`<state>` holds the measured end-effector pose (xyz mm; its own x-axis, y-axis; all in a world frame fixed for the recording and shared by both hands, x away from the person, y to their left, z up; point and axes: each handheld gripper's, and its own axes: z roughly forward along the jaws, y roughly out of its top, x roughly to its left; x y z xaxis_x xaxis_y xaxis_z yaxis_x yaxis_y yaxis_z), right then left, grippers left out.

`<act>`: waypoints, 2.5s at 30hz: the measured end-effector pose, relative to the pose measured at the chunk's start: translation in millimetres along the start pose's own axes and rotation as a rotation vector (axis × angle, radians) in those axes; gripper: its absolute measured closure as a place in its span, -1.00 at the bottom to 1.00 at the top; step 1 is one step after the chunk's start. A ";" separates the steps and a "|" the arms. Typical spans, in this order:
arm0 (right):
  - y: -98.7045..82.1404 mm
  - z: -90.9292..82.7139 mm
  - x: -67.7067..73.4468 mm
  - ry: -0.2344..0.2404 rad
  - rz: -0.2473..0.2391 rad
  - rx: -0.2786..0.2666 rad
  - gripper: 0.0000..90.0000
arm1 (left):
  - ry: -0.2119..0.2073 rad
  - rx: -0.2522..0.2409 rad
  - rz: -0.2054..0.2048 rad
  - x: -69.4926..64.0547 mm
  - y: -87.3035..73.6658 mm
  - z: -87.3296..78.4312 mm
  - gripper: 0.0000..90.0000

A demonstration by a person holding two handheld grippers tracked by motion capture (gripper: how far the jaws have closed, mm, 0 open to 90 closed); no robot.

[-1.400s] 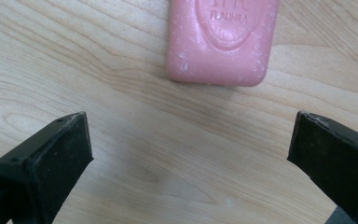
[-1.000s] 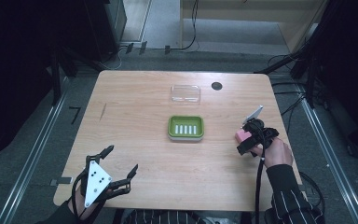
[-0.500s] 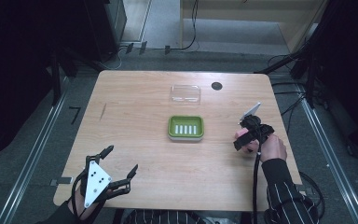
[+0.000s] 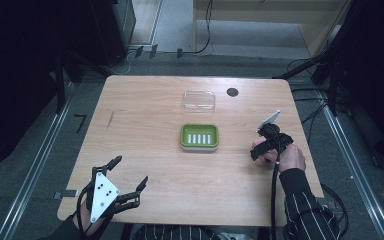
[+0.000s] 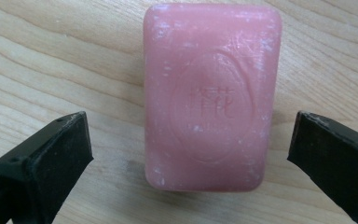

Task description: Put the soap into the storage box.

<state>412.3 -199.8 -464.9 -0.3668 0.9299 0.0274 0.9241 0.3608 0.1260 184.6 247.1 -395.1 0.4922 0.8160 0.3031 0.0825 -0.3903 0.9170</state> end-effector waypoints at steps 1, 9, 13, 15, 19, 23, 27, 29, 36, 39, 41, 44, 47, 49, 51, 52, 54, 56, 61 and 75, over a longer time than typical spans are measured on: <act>0.0 0.0 0.0 0.000 0.000 0.000 -1.00 | 0.000 0.000 0.000 0.0 0.0 0.0 -0.71; -0.2 1.7 -1.1 0.019 -0.007 0.000 -0.68 | 0.000 0.000 0.001 -0.2 0.0 0.0 -0.71; -0.2 2.5 -1.7 0.016 -0.003 0.001 -0.61 | 0.000 0.000 0.001 -0.2 0.0 0.1 -0.71; -0.2 2.8 -1.7 0.017 0.002 0.003 -0.57 | -0.001 0.000 0.002 -0.3 0.0 0.0 -0.71; 1.2 4.2 -2.4 0.009 -0.009 -0.004 -0.50 | -0.001 0.001 0.005 -0.4 0.1 0.1 -0.71; 4.6 6.5 -0.7 -0.003 -0.019 -0.002 -0.48 | 0.001 -0.001 0.000 -0.2 -0.1 0.1 -0.71; 5.5 6.5 -0.3 -0.012 -0.019 -0.010 -0.41 | -0.002 0.001 0.005 -0.3 -0.1 0.1 -0.71; 5.5 6.3 -0.5 -0.010 -0.021 -0.012 -0.41 | -0.002 0.001 0.006 -0.2 0.0 0.2 -0.71; 5.7 5.6 -0.3 -0.019 -0.032 -0.026 -0.30 | -0.001 0.006 0.011 -0.6 0.2 0.1 -0.71; 5.2 4.6 -0.7 -0.020 -0.026 -0.037 -0.18 | -0.001 0.006 0.011 -0.7 0.2 0.2 -0.71; 4.9 4.3 -1.4 -0.014 -0.030 -0.042 -0.15 | -0.002 0.005 0.012 -0.7 0.1 0.2 -0.71; 5.4 4.0 -1.6 -0.012 -0.034 -0.036 -0.14 | -0.001 0.005 0.011 -0.6 0.1 0.1 -0.71; 5.7 4.0 -1.9 -0.012 -0.040 -0.034 -0.14 | -0.001 0.005 0.011 -0.5 0.1 0.0 -0.71; 5.7 4.0 -2.2 -0.010 -0.042 -0.033 -0.14 | -0.001 0.003 0.009 -0.6 0.0 0.1 -0.71; 5.7 4.0 -3.6 -0.002 -0.047 -0.033 -0.14 | -0.002 0.002 0.008 -0.3 0.0 0.1 -0.71; 5.7 3.7 -4.3 -0.005 -0.053 -0.031 -0.14 | -0.002 0.002 0.008 -0.2 0.0 0.1 -0.71; 6.4 2.5 -4.8 -0.005 -0.053 -0.030 -0.14 | -0.002 0.002 0.007 -0.2 0.0 0.1 -0.71; 8.0 1.2 -4.7 -0.010 -0.064 -0.040 -0.14 | -0.002 0.002 0.008 -0.2 0.0 0.1 -0.71; 11.4 -3.6 -1.1 -0.015 -0.091 -0.055 -0.14 | 0.001 0.001 0.001 -0.1 -0.2 -0.1 -0.71; 13.7 -15.8 10.3 -0.027 -0.177 -0.094 -0.14 | 0.002 0.000 0.002 -0.2 -0.2 -0.3 -0.70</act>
<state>419.4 -186.4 -447.2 -0.5184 0.8546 -0.0296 0.8310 0.5116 0.2184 184.2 247.2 -395.3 0.4910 0.8160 0.3052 0.0818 -0.3920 0.9163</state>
